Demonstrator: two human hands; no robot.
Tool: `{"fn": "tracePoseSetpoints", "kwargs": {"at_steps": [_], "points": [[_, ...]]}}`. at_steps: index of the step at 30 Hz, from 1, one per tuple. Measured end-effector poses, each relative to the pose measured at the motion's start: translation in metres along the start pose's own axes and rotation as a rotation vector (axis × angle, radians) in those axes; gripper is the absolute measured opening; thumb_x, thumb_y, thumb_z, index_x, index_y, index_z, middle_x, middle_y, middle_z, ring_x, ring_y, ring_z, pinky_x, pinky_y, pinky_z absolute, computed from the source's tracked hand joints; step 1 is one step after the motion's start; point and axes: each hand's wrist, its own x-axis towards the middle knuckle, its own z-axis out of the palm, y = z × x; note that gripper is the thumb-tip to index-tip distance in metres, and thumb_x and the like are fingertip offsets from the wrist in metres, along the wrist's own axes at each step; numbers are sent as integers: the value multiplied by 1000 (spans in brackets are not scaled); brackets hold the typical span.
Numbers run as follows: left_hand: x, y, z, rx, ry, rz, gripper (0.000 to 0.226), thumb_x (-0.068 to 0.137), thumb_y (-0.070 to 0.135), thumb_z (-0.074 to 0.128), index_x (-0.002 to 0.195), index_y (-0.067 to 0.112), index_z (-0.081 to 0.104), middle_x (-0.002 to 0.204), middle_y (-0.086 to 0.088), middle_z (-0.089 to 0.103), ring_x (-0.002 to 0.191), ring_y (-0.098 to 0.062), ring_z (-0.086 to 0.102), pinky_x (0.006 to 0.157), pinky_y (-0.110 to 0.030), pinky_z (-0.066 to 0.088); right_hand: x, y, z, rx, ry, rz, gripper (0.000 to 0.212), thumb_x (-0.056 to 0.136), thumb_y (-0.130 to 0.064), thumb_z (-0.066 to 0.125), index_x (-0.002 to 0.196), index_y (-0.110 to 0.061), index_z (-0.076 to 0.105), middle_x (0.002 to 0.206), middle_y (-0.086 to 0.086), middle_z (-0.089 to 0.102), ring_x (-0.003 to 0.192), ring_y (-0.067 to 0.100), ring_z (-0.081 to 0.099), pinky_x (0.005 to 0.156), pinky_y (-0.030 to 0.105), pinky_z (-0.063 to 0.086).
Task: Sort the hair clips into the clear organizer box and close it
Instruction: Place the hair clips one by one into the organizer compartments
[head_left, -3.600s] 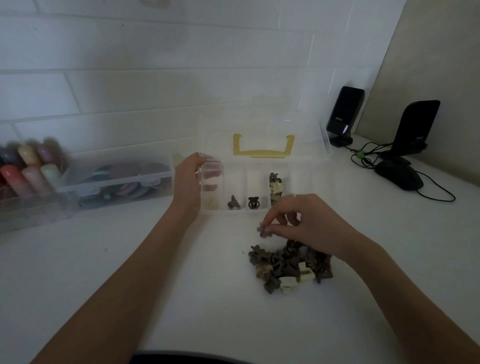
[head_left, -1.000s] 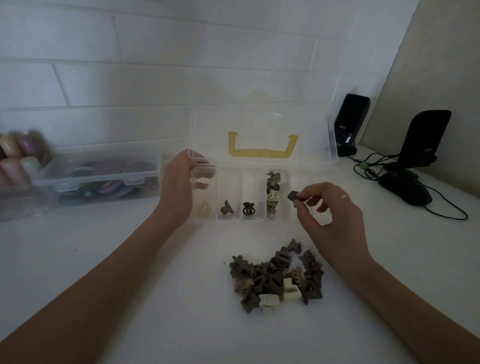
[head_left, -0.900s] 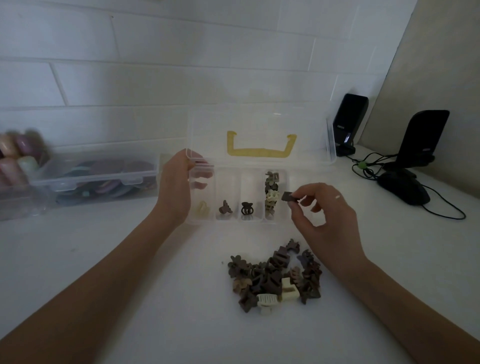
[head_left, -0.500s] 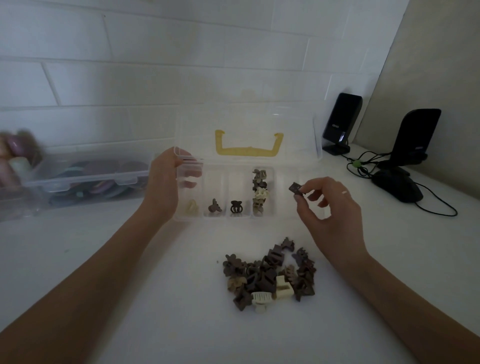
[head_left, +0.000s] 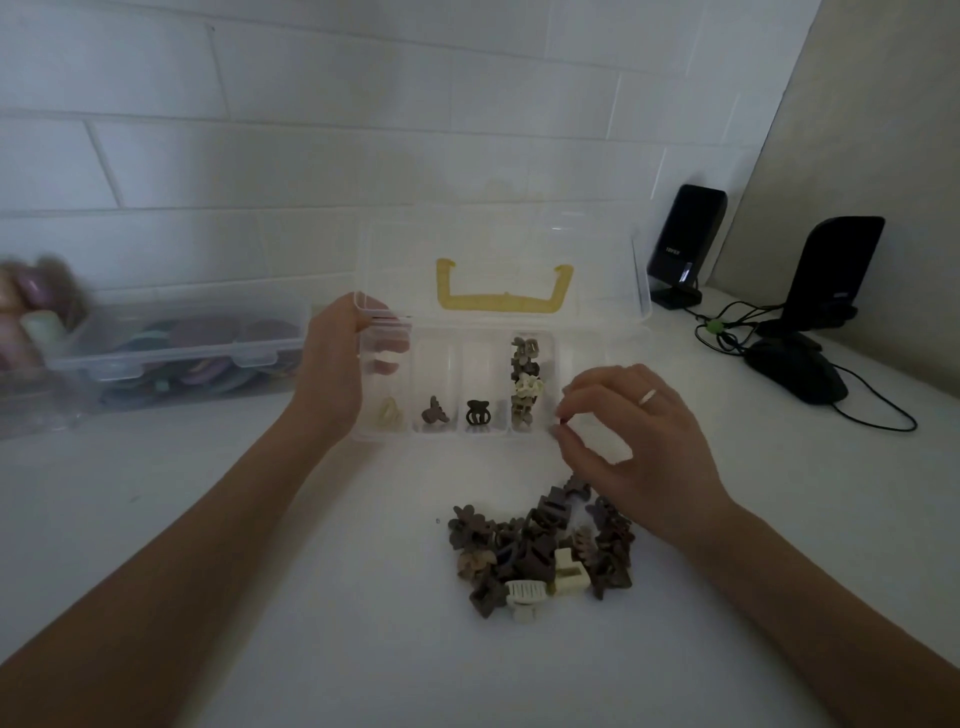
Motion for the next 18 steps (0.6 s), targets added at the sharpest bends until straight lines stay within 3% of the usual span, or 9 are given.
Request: {"fn": "tracePoseSetpoints", "kwargs": {"at_steps": [4,8,13,16,18], "points": [[2,-1,-1,-8,5,-22,26,87,7,32,70,13,50,61,5,64,51,-7,58,53,-24,46,0,-4,-17,50,-346,-43,21,80,-23,53,92,-20,70,81,-10,65,75,5,57,58,28,51],[3,-2,-2,-2,7,-25,26,87,9,33,69,14,51,64,4,64,54,-9,59,55,-26,46,3,-6,-20,10,-627,12,33,79,-45,46,99,-34,70,70,-24,56,58,-8,47,57,13,43],[2,-1,-1,-11,13,-34,26,87,8,33,68,14,51,65,3,65,53,-10,59,55,-26,46,4,-6,-17,37,-641,66,30,79,-51,45,83,-32,69,64,-13,59,59,5,52,56,19,44],[2,0,-1,-9,16,-43,26,86,8,33,69,14,52,61,7,65,53,-10,59,55,-26,46,4,-4,-13,165,-621,143,22,80,-46,55,81,-30,71,64,-13,56,60,8,51,55,24,45],[2,0,-1,-9,19,-49,26,86,8,33,69,14,52,60,7,66,53,-9,59,55,-26,46,4,-4,-11,253,-570,210,11,81,-37,64,79,-28,72,67,-16,57,61,8,52,55,19,43]]}}
